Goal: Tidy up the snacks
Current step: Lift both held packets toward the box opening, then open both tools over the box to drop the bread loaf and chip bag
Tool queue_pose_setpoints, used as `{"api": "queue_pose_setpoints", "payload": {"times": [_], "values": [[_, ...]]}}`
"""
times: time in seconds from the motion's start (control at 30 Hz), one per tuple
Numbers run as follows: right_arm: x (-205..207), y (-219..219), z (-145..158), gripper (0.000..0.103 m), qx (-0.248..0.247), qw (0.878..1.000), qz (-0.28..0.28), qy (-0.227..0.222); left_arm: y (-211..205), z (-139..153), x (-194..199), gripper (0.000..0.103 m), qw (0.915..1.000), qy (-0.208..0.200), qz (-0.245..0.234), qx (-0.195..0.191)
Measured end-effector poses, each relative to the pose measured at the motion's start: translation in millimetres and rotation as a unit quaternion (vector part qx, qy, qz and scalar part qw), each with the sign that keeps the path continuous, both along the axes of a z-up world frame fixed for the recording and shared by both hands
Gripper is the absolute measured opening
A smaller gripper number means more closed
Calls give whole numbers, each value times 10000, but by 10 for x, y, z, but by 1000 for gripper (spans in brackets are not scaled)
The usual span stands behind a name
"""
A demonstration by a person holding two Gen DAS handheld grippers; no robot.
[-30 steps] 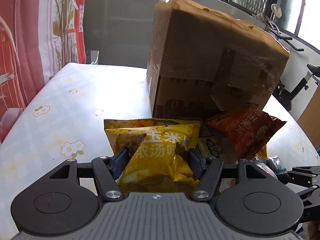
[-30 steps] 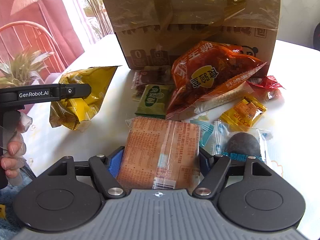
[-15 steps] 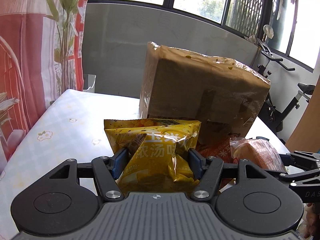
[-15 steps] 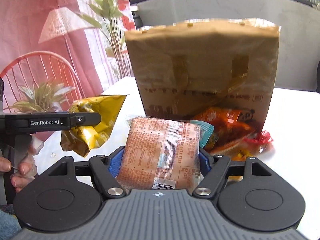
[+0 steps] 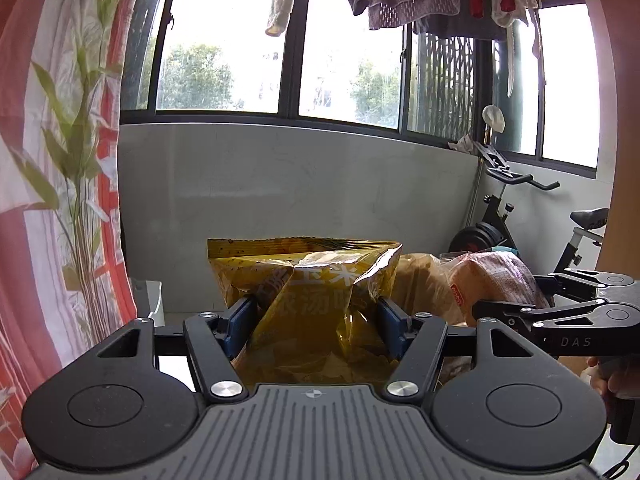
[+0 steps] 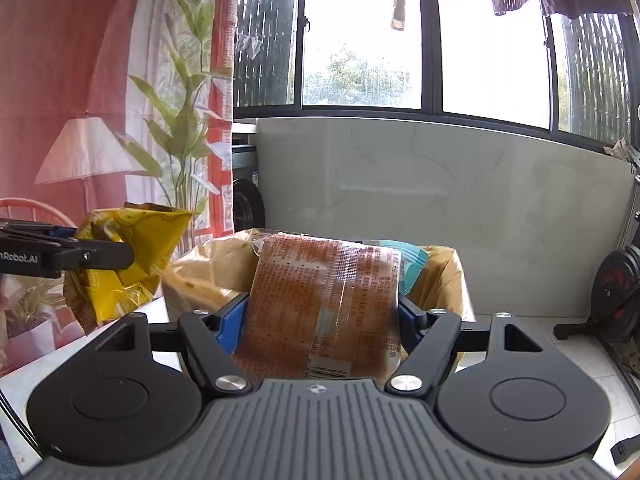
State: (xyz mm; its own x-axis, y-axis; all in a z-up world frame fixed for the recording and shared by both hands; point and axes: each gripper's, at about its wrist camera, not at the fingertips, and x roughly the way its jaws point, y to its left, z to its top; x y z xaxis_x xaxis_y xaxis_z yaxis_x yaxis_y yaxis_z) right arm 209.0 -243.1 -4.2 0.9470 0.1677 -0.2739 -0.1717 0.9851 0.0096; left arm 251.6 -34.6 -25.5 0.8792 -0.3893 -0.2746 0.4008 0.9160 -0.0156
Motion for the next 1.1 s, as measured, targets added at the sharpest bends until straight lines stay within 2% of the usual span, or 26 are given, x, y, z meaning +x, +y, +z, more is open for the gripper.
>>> {"api": "queue_pose_setpoints", "payload": {"times": [0.13,0.23,0.37,0.53,0.6,0.77,0.87,0.97,1.1], "values": [[446,-118,78,74,-77,9999,-82,-125,-281,132,391,67,9999,98,37,-48],[772,-127,52,74,-270,9995,-103,-112,-478,100,731,68,9994,302,119,140],[1107,-158,-72,74,-325,9988,-59,353,-645,-29,1109,68,9970,620,248,379],[1296,-130,-209,75,-396,9961,-126,775,-742,-183,1373,69,9945,842,317,539],[1349,-150,-264,75,-371,9945,-159,962,-777,-233,1430,70,9935,935,281,592],[1401,-251,-310,80,-115,9911,-302,1293,-795,-281,1475,81,9901,1082,414,795],[1326,-259,-271,88,-113,9920,-357,1204,-651,-248,1495,82,9898,1197,467,615],[1199,-245,-200,88,-87,9936,-283,1094,-495,-194,1421,82,9908,1227,400,398],[920,-240,-124,88,283,9957,-219,854,-403,-131,1155,82,9921,1118,406,405]]}}
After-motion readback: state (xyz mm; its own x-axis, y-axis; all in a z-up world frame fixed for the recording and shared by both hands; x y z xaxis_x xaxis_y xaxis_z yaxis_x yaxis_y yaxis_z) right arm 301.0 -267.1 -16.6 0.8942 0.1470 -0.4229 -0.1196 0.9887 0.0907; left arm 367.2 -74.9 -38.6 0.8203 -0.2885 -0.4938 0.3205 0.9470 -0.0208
